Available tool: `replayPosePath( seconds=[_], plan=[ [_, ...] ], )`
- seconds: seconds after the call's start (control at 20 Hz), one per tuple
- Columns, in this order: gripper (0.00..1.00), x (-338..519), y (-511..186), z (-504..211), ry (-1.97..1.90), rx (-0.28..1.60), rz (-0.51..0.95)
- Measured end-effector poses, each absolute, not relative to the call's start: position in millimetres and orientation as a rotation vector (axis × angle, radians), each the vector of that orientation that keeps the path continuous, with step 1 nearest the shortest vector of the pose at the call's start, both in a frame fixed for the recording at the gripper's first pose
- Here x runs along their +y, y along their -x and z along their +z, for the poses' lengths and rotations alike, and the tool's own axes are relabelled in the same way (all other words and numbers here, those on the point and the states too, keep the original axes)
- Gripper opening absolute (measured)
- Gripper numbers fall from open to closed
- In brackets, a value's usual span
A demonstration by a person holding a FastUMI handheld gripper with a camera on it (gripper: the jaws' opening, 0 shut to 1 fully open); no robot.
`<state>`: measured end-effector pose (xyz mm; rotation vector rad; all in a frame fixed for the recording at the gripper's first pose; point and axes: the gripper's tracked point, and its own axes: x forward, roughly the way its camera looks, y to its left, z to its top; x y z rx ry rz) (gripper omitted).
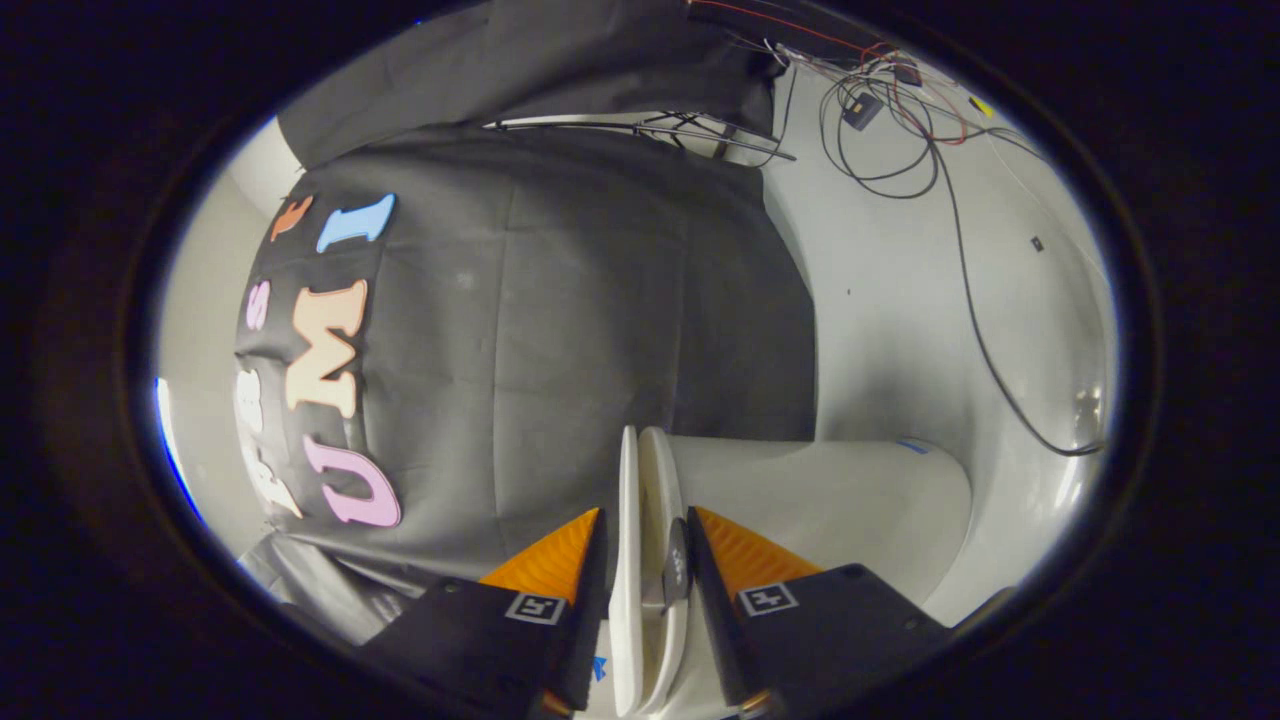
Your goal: Open the toilet lid.
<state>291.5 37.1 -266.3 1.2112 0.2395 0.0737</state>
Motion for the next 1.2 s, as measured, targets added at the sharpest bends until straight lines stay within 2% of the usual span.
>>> replayPosePath(
  seconds=[0.1,0.15,0.3,0.45,0.5,0.75,1.2],
  plan=[
    [0.4,36.7,-293.5,-272.2,-1.208,0.277,0.054],
    [0.31,37.9,-292.9,-272.7,-1.204,0.283,0.06],
    [0.27,33.0,-290.4,-274.7,-1.189,0.288,0.039],
    [0.06,34.8,-287.6,-273.5,-1.216,0.299,0.055],
    [0.04,37.5,-286.3,-270.8,-1.211,0.297,0.066],
    [0.03,44.4,-282.0,-261.4,-1.15,0.292,0.04],
    [0.04,94.5,-277.3,-175.6,-0.983,0.224,0.089]
  ],
)
